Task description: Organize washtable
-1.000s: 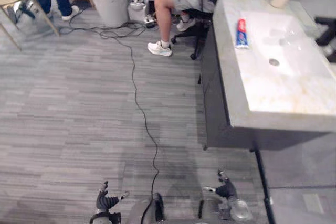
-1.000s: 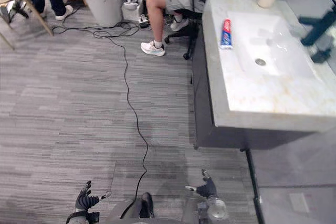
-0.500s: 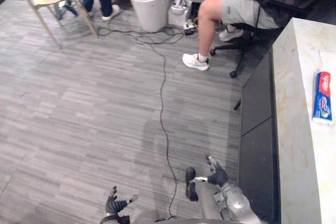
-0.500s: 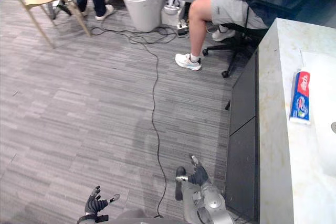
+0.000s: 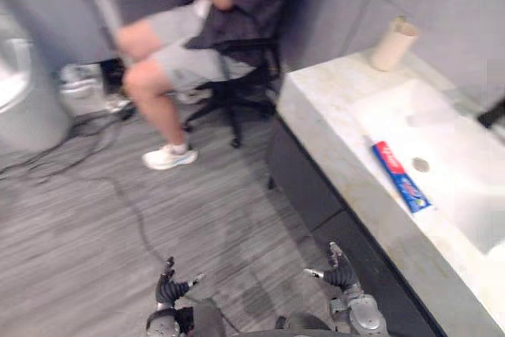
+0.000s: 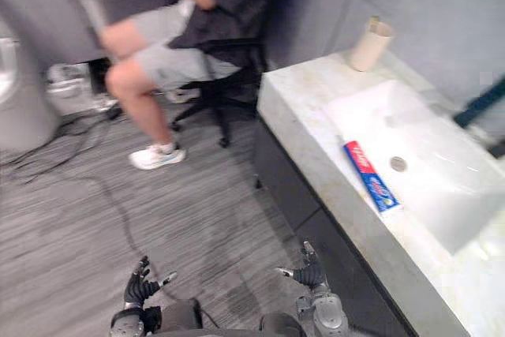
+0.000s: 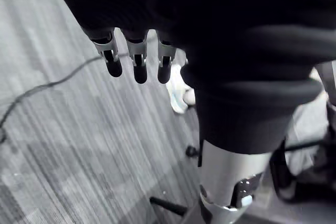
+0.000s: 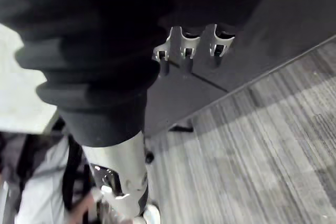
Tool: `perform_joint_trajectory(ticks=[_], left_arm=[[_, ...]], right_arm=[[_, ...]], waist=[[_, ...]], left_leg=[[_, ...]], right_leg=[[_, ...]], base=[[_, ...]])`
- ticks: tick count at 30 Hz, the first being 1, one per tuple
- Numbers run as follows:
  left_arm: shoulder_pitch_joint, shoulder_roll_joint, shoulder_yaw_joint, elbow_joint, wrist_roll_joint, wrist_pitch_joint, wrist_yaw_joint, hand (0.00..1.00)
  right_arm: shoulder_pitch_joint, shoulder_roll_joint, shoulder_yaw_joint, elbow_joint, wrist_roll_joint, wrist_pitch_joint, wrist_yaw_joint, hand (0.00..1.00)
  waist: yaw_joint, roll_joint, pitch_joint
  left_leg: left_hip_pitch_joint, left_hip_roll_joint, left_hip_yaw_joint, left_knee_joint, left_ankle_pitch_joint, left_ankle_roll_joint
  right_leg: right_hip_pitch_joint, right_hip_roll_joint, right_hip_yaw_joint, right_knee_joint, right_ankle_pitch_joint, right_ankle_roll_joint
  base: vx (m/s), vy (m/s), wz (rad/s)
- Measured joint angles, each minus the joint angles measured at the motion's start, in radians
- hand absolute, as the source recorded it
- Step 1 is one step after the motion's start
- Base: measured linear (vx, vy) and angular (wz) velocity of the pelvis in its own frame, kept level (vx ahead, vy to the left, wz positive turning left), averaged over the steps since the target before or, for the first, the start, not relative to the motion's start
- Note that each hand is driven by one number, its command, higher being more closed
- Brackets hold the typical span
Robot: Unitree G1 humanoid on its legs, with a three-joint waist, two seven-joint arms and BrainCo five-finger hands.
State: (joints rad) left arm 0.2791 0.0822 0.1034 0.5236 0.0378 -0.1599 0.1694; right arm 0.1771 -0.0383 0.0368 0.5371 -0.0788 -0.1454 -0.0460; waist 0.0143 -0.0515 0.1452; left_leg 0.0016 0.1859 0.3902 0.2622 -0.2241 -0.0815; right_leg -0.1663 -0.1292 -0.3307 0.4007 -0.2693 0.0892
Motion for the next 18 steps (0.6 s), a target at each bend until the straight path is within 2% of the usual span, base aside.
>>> perform_joint_trajectory(ticks=[1,2,3,5,6,7,8,9,10,11,12,13,16,17,18], left_arm=[[-0.024,0.013,0.011,0.004,0.000,0.001,-0.014,0.00],[-0.049,0.024,0.014,0.014,0.000,0.002,-0.016,0.00],[-0.082,0.038,0.017,0.033,0.000,0.004,-0.017,0.00],[-0.095,0.050,0.022,0.043,0.000,0.005,-0.025,0.00],[-0.097,0.054,0.026,0.045,0.001,0.006,-0.039,0.00],[-0.103,0.053,0.018,0.054,0.002,0.008,-0.045,0.00],[-0.099,0.044,0.018,0.050,0.002,0.009,-0.049,0.00],[-0.098,0.033,0.011,0.049,0.002,0.009,-0.057,0.00],[-0.097,0.017,-0.004,0.052,0.002,0.009,-0.061,0.00],[-0.098,0.015,-0.007,0.052,0.001,0.009,-0.061,0.00],[-0.099,0.015,-0.015,0.052,0.000,0.009,-0.061,0.00],[-0.100,0.010,-0.016,0.052,0.000,0.009,-0.060,0.00],[-0.099,-0.010,-0.022,0.046,0.000,0.009,-0.059,0.00],[-0.098,-0.010,-0.022,0.046,0.000,0.009,-0.057,0.00],[-0.094,-0.019,-0.022,0.047,-0.001,0.009,-0.055,0.00]], right_arm=[[-0.043,-0.006,-0.007,0.052,0.000,0.001,0.000,0.00],[-0.059,-0.009,-0.024,0.077,0.000,0.001,0.000,0.00],[-0.061,-0.010,-0.052,0.089,0.000,0.003,-0.001,0.00],[-0.041,-0.011,-0.082,0.090,0.000,0.004,-0.003,0.00],[-0.018,-0.012,-0.106,0.090,0.001,0.006,-0.004,0.00],[0.008,-0.029,-0.119,0.092,0.004,0.018,-0.009,0.00],[0.018,-0.041,-0.118,0.093,0.008,0.022,-0.013,0.00],[0.028,-0.059,-0.118,0.094,0.010,0.023,-0.018,0.00],[0.016,-0.071,-0.119,0.109,0.021,0.030,-0.019,0.00],[0.005,-0.069,-0.123,0.109,0.028,0.035,-0.020,0.00],[-0.013,-0.062,-0.146,0.110,0.032,0.046,-0.022,0.00],[-0.014,-0.057,-0.158,0.119,0.034,0.047,-0.023,0.00],[-0.017,-0.055,-0.180,0.130,0.038,0.047,-0.029,0.00],[-0.014,-0.054,-0.190,0.141,0.038,0.043,-0.037,0.00],[-0.012,-0.066,-0.198,0.145,0.038,0.041,-0.043,0.00]], waist=[[-0.002,0.025,0.011],[-0.002,0.038,0.019],[-0.004,0.047,0.024],[-0.025,0.046,0.024],[-0.050,0.032,0.021],[-0.065,0.033,0.029],[-0.062,0.053,0.036],[-0.060,0.078,0.044],[-0.046,0.094,0.050],[-0.047,0.096,0.050],[-0.043,0.076,0.062],[-0.038,0.069,0.066],[-0.021,0.064,0.069],[-0.020,0.067,0.067],[-0.021,0.097,0.060]], left_leg=[[0.042,0.012,0.051,-0.038,0.000,0.000],[0.060,0.014,0.079,-0.056,0.000,0.000],[0.078,0.010,0.112,-0.068,0.000,0.000],[0.102,-0.003,0.141,-0.063,0.000,-0.001],[0.110,-0.013,0.145,-0.004,0.000,-0.001],[0.108,0.025,0.140,0.145,-0.012,-0.018],[0.090,0.067,0.130,0.259,-0.008,-0.018],[0.036,0.121,0.095,0.433,0.011,-0.012],[-0.059,0.156,0.002,0.612,-0.017,0.006],[-0.082,0.153,-0.019,0.633,-0.029,0.005],[-0.117,0.139,-0.057,0.624,-0.051,0.005],[-0.126,0.125,-0.075,0.595,-0.053,0.002],[-0.173,0.054,-0.238,0.310,-0.050,-0.003],[-0.176,0.016,-0.338,0.170,-0.026,-0.030],[-0.175,0.011,-0.414,0.059,0.076,-0.041]], right_leg=[[-0.022,0.003,-0.144,-0.022,0.016,-0.026],[-0.040,0.009,-0.227,-0.042,0.036,-0.057],[-0.061,0.025,-0.289,-0.079,0.065,-0.104],[-0.073,0.053,-0.272,-0.128,0.093,-0.135],[-0.042,0.047,-0.265,-0.156,0.131,-0.151],[0.004,0.054,-0.245,-0.161,0.162,-0.141],[0.039,0.073,-0.235,-0.170,0.157,-0.144],[0.082,0.104,-0.210,-0.198,0.145,-0.149],[0.118,0.135,-0.155,-0.227,0.140,-0.153],[0.132,0.137,-0.133,-0.235,0.140,-0.153],[0.169,0.131,-0.083,-0.254,0.141,-0.151],[0.186,0.126,-0.059,-0.259,0.141,-0.151],[0.222,0.110,0.051,-0.266,0.140,-0.149],[0.232,0.105,0.090,-0.268,0.131,-0.104],[0.243,0.118,0.128,-0.267,0.114,-0.063]], base=[[0.16,0.148,-1.83],[0.16,0.119,-1.70],[0.17,0.062,-1.24],[0.22,-0.006,-0.66],[0.30,-0.088,-0.14],[0.30,-0.087,-0.17],[0.32,-0.089,-0.38],[0.31,-0.063,-0.98],[0.33,-0.058,-1.00],[0.39,-0.044,-1.28],[0.33,-0.017,-0.89],[0.33,-0.001,-1.17],[0.28,0.158,-1.19],[0.25,0.253,-1.19],[0.25,0.279,-1.16]])
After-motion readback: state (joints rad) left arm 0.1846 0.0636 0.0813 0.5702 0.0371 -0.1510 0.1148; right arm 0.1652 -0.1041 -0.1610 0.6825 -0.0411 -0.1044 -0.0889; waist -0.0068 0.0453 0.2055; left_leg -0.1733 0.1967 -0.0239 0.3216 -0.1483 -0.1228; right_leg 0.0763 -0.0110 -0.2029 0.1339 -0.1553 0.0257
